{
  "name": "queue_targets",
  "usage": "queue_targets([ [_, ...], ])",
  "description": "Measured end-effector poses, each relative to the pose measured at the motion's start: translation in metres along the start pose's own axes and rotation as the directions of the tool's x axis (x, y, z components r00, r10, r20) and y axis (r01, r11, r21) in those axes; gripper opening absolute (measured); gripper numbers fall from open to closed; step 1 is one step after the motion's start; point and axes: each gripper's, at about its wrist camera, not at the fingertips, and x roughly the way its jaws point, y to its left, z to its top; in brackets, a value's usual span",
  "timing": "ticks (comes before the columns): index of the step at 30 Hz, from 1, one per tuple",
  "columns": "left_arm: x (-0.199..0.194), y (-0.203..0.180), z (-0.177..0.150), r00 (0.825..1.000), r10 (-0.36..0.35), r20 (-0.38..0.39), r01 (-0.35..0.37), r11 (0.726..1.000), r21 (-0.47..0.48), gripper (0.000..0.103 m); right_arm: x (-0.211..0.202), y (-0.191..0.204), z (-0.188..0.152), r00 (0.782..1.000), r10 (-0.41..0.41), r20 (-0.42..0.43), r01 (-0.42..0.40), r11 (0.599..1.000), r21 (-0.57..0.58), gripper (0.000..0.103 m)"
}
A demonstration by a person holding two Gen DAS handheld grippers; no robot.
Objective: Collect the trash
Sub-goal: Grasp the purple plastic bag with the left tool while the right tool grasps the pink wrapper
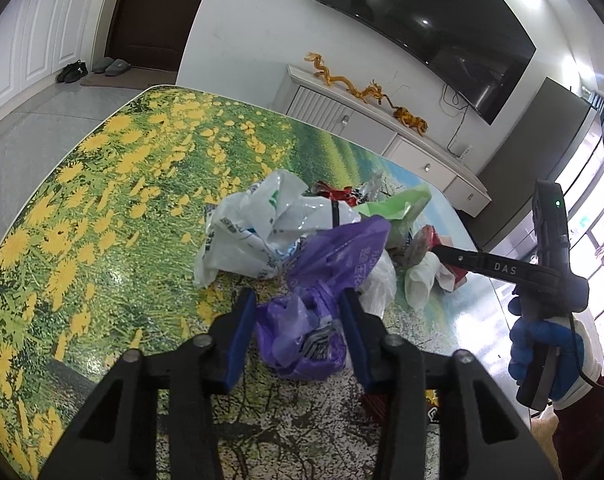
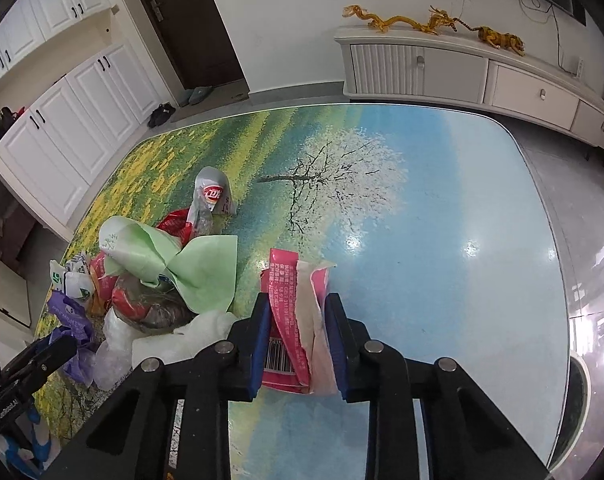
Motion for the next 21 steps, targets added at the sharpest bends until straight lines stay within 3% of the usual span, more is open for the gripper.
queue_targets([
  [2,-0.002,-0.001,-0.001,1.0,-0.007,0.003,0.007,1.0,0.007,0.032,-0.001,-0.001,-0.001,1.0,-0.005,0.004,0.005,1.0,-0.002,0.021],
  [8,-0.011,-0.003,-0.004,1.0,-0.012,0.017,0.012,1.0,0.004,0.029,-0.013,-0.008,-0.003,0.999,-0.023,0.037,0.022,1.0,0.011,0.014],
  [21,-0.049,-0.028,0.006,0.997,-0.002,0.082,-0.001,0.999,0.032,0.027,-0.053,-0.023,-0.016,0.994,0.016,0.109,-0.02,0.999,0.039,0.011],
])
